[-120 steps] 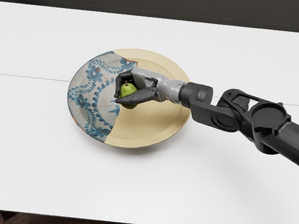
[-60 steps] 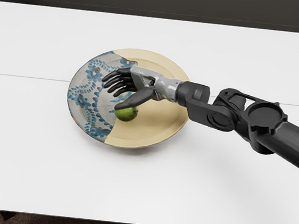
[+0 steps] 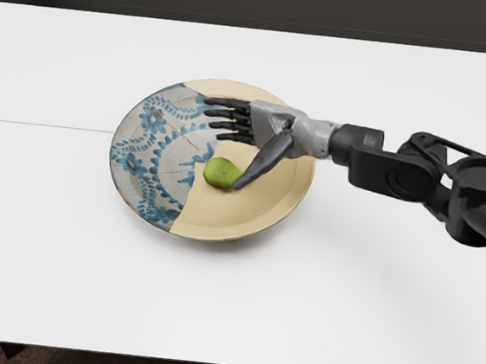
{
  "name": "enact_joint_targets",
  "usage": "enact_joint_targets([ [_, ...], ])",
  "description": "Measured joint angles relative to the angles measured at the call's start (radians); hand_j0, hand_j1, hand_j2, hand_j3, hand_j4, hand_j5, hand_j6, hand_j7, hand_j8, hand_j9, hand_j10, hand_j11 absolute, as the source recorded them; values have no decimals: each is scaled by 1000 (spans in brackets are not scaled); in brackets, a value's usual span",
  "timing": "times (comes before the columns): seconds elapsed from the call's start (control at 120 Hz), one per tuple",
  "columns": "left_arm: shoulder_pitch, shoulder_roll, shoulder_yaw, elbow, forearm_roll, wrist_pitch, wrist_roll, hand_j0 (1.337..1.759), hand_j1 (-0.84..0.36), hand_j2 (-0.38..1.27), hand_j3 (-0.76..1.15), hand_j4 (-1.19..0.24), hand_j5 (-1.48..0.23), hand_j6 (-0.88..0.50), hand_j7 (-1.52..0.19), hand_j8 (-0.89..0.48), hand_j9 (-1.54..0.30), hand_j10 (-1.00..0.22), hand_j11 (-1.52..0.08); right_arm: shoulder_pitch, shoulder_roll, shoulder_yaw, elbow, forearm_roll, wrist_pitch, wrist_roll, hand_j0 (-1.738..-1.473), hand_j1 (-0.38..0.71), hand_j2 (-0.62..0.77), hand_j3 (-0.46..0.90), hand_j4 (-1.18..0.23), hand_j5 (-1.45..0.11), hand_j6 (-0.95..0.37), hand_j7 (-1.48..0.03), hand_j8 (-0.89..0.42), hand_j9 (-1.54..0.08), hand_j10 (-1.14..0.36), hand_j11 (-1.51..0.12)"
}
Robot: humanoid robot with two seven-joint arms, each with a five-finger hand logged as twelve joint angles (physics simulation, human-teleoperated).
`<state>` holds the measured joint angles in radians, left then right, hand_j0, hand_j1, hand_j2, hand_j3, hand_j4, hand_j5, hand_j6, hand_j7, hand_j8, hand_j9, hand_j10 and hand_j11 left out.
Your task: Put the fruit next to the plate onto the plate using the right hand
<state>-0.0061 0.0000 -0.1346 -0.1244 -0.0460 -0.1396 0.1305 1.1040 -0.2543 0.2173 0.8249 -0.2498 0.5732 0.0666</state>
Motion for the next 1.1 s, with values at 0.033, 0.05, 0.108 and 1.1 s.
enact_joint_targets([
  [0.033, 0, 0, 0, 0, 0, 0, 0, 1658, 348, 0, 0, -1, -1, -1, -1, -1, -1, -1, -1, 0, -21, 0, 0, 21, 10, -11, -1658, -295, -8, 0, -48, -64, -47, -62, -44, -64, -43, -64],
  [0.05, 0, 0, 0, 0, 0, 0, 0, 1658, 348, 0, 0, -1, -1, -1, -1, -1, -1, -1, -1, 0, -33, 0, 1, 30, 14, -15, -1658, -299, -7, 0, -44, -59, -44, -58, -41, -59, -39, -59],
  [0.108, 0, 0, 0, 0, 0, 0, 0, 1658, 348, 0, 0, -1, -1, -1, -1, -1, -1, -1, -1, -1, -70, 0, 2, 52, 24, -27, -1658, -312, -5, 0, -33, -44, -33, -43, -30, -44, -30, -44],
  [1.1, -5, 0, 0, 0, 0, 0, 0, 1658, 348, 0, 0, -1, -1, -1, -1, -1, -1, -1, -1, -58, -511, -17, 235, 123, 38, -42, -1658, -349, 2, 0, 0, 0, 0, 0, 0, 0, 0, 0],
])
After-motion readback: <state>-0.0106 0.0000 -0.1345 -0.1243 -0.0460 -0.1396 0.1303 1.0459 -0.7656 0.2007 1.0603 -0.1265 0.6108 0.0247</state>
